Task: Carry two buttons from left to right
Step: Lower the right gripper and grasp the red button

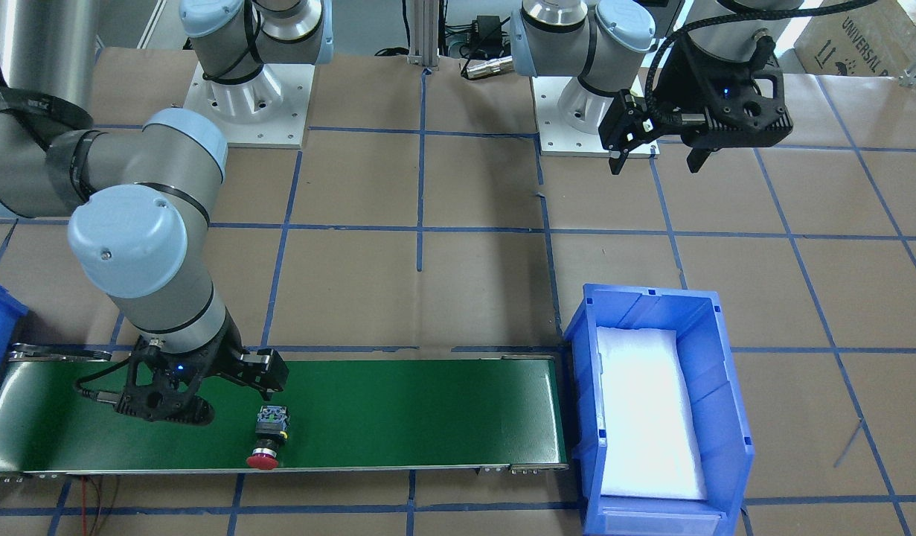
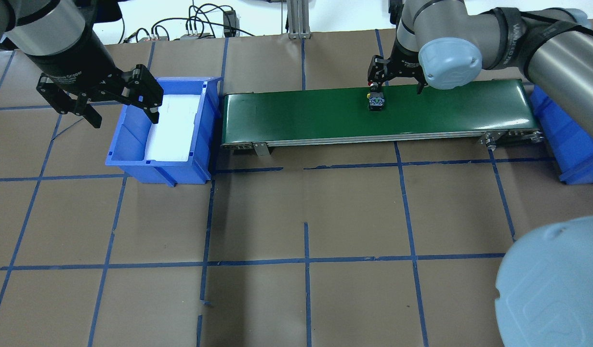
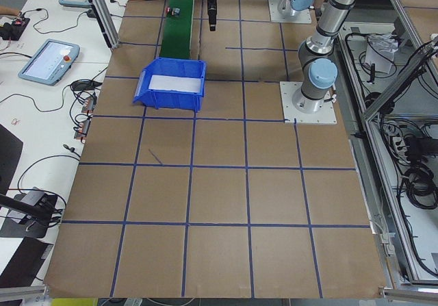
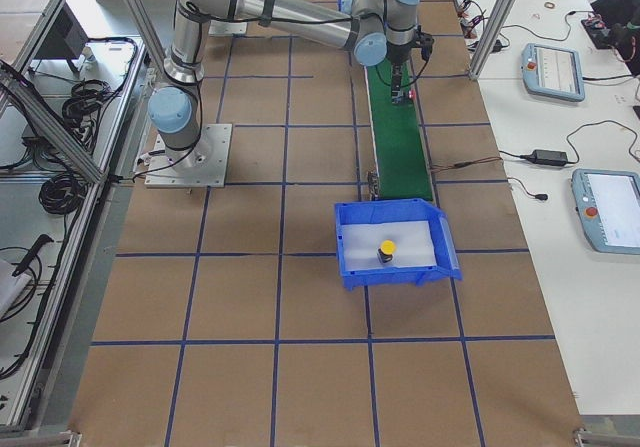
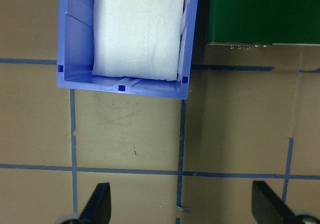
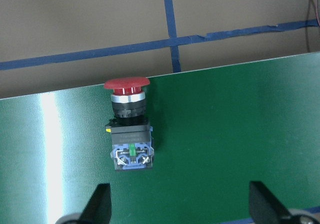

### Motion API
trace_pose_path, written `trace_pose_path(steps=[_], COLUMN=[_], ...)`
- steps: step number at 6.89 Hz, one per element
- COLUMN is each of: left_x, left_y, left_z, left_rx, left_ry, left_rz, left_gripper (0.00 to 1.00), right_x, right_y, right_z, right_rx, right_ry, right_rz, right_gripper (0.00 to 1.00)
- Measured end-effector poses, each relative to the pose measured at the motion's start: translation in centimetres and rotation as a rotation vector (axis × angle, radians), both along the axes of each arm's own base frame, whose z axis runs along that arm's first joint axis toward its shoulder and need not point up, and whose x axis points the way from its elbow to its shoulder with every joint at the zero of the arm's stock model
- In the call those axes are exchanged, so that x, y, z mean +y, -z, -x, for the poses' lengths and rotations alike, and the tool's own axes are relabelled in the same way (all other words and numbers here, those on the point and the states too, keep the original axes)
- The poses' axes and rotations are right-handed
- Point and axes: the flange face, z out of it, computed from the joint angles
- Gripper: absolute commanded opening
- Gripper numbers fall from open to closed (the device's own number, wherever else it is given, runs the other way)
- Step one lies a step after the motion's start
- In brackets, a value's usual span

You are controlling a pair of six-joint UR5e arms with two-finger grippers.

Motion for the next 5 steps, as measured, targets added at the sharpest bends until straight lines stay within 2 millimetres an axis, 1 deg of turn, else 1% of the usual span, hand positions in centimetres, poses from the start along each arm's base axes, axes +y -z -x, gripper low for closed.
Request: trace_pose_path(steps=[1, 4, 5], left_x=[0.0, 0.1, 0.1], left_y=[0.0, 0.1, 0.1], left_z=[0.1, 0.2, 0.2], left_rx=[0.001, 0.001, 0.001], left_ry=[0.003, 0.003, 0.003], left_rz=[-0.001, -0.002, -0.002], left_gripper=[1.00, 1.00, 1.00], right_x=[-0.4, -1.7, -2.1], right_y=[1.1, 3.8, 4.5], right_z=[-0.1, -0.3, -0.3], right_rx=[-0.002, -0.017, -0.020], right_ry=[-0.001, -0.007, -0.010], right_rz=[0.005, 0.020, 0.023], right_gripper=[0.99, 0.99, 0.99])
